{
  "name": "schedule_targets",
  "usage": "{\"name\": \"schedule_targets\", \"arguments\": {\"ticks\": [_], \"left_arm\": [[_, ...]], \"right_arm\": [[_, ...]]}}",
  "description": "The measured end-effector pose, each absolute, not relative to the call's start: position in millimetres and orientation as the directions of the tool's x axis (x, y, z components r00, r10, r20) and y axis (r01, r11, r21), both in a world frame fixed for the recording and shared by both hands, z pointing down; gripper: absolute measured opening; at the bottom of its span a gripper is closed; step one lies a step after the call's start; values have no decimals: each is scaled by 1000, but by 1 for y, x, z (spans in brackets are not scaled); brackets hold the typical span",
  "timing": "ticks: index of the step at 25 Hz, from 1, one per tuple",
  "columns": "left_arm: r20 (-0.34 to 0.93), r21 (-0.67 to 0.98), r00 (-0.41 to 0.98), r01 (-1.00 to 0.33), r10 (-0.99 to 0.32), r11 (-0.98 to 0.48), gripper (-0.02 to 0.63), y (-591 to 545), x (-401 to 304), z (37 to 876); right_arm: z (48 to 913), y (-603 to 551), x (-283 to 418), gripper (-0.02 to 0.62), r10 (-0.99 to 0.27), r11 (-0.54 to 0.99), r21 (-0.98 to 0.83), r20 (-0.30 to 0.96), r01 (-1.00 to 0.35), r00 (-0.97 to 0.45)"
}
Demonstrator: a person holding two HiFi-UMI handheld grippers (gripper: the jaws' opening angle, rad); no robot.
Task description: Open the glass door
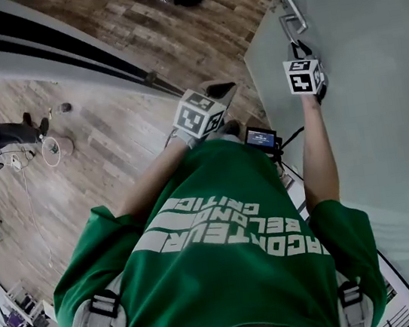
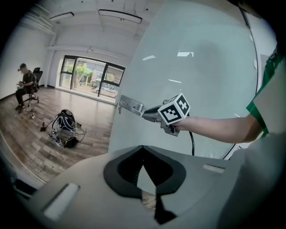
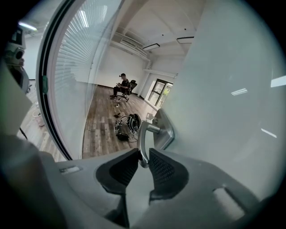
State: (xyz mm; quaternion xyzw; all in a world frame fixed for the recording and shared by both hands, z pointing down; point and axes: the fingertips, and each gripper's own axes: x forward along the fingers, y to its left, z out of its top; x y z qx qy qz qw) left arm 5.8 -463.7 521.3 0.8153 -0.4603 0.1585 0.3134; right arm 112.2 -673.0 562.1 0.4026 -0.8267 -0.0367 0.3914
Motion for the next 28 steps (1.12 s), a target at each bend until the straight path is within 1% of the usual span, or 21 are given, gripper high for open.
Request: {"name": "schedule_targets", "arguments": {"ticks": [6, 13, 16, 22, 28], "left_arm": [[527, 361, 547, -837, -650, -412, 15, -503, 54, 520], [524, 377, 569, -822, -634, -426, 15, -535, 69, 515], [520, 379, 590, -808, -618, -451, 15, -521, 68, 524], [479, 381, 662, -748, -577, -543, 15, -486, 46, 560], [463, 392, 713, -698, -527, -599, 15, -484, 49, 543]], "right_arm": [[569, -719, 155, 58, -725, 628, 384, 605, -676, -330], [562, -766, 191, 58, -743, 576, 381, 612, -724, -269], [564, -757, 201, 58, -764, 538, 391, 601, -747, -235], [581, -720, 195, 58, -817, 445, 442, 557, -779, -150], [559, -702, 214, 58, -825, 390, 449, 557, -804, -89]]}}
